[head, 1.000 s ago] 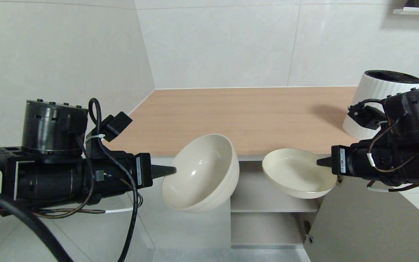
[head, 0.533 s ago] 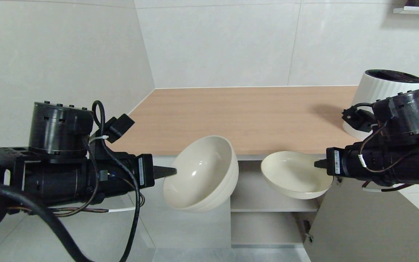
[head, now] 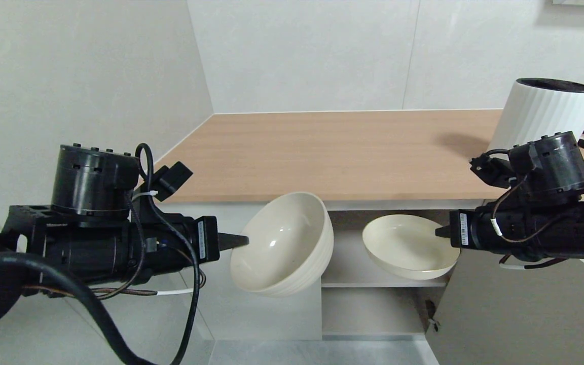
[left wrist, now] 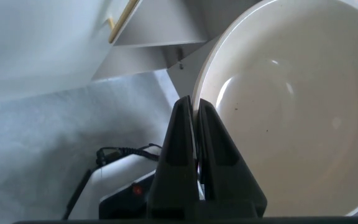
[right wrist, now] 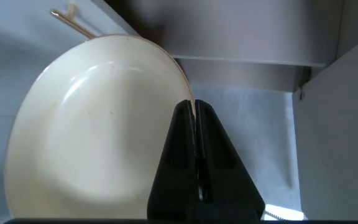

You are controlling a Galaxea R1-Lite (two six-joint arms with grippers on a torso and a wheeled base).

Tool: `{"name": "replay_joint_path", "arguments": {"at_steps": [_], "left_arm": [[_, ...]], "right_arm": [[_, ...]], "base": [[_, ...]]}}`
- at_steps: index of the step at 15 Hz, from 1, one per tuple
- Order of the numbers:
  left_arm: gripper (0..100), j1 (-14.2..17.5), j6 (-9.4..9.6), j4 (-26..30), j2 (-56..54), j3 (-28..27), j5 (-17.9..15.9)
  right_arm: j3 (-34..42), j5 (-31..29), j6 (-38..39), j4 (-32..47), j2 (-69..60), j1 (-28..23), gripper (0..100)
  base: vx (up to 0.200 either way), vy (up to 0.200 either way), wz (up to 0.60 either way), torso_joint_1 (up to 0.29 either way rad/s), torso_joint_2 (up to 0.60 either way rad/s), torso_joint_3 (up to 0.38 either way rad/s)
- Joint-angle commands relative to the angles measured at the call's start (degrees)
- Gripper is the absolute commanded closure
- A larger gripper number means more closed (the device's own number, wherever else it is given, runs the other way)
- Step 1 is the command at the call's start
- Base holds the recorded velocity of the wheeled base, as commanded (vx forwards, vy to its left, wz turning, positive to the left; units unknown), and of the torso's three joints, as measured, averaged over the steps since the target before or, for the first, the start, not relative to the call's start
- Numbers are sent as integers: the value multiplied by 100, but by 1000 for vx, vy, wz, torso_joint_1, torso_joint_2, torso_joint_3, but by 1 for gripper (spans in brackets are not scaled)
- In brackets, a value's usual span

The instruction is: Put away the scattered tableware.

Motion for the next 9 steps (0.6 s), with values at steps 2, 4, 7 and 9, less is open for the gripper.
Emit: {"name": "replay_joint_path", "arguments": {"at_steps": [2,4,7,9], "left_arm": [[100,-1,-2,-6,31,-1,1],[100,-1,-2,-6,31,-1,1],[100,-1,-11,-6,31,-1,1],[100,-1,-11,-6,40,-1,1]], "right_arm": [[-3,0,-1,-3,26,4,100],[-3,0,-1,-3,79,4,100],[-3,-9,-1,-3,105,4,100],[-3,0,-1,-3,114,4,100]], "base": [[0,0,0,-195,471,263],[0,0,0,-200,466,273],[0,0,0,-183,461,269],[0,0,0,-171,452,278]]}}
